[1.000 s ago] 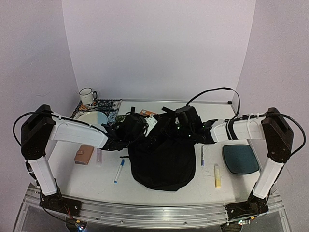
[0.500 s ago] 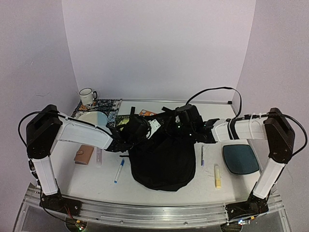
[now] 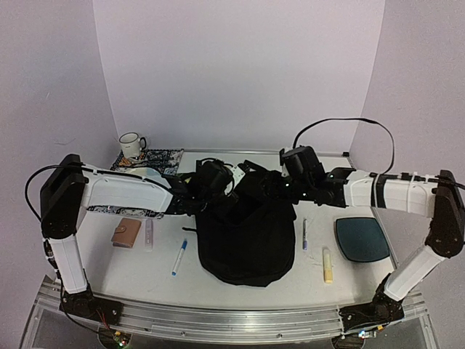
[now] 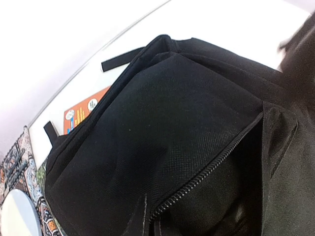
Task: Pack the student bag
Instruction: Hold the lower front pocket of the student bag, then pick up the pen from the center of the board.
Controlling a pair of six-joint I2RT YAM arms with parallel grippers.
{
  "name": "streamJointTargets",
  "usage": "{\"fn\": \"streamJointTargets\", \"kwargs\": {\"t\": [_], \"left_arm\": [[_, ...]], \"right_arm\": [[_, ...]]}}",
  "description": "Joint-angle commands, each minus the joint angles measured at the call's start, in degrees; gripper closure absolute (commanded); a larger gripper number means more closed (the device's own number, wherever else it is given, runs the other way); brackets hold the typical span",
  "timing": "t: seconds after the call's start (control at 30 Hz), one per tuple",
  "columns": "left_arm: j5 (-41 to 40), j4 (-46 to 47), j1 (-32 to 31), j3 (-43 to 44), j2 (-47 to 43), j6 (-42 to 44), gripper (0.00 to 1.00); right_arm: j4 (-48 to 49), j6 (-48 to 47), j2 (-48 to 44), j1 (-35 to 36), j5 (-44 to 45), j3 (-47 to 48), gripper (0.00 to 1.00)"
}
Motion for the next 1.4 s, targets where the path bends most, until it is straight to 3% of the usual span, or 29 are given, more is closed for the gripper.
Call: {"fn": "streamJointTargets", "kwargs": {"t": [0.0,0.3,0.67,1.17,1.37], "left_arm": [[0.01,-5.59,0.23,5.54,0.63,-4.29,1.0],[4.4,-7.85,1.98,6.04,-0.42,-9.59,1.0],[7.05,-8.42,3.86,6.21,-0.81,-14.58,1.0],[9.92,-8.54,4.94,6.94,-0.74,-15.7,1.0],[10.46,-8.63,5.08,7.27,-0.66,-15.98,1.0]], "right_arm": [[-13.92,-5.43,-4.61,-2.78,6.35,-0.87,0.51],[-25.59,-4.98,-6.09,-8.88,4.91,-6.44,0.42],[-27.29,-5.48,2.97,-11.89,0.23,-8.45,0.43],[-23.57,-7.38,14.74,-13.74,-3.02,-6.03,0.68],[-22.63,-7.31,14.67,-14.38,-3.8,-7.5,0.97]]}}
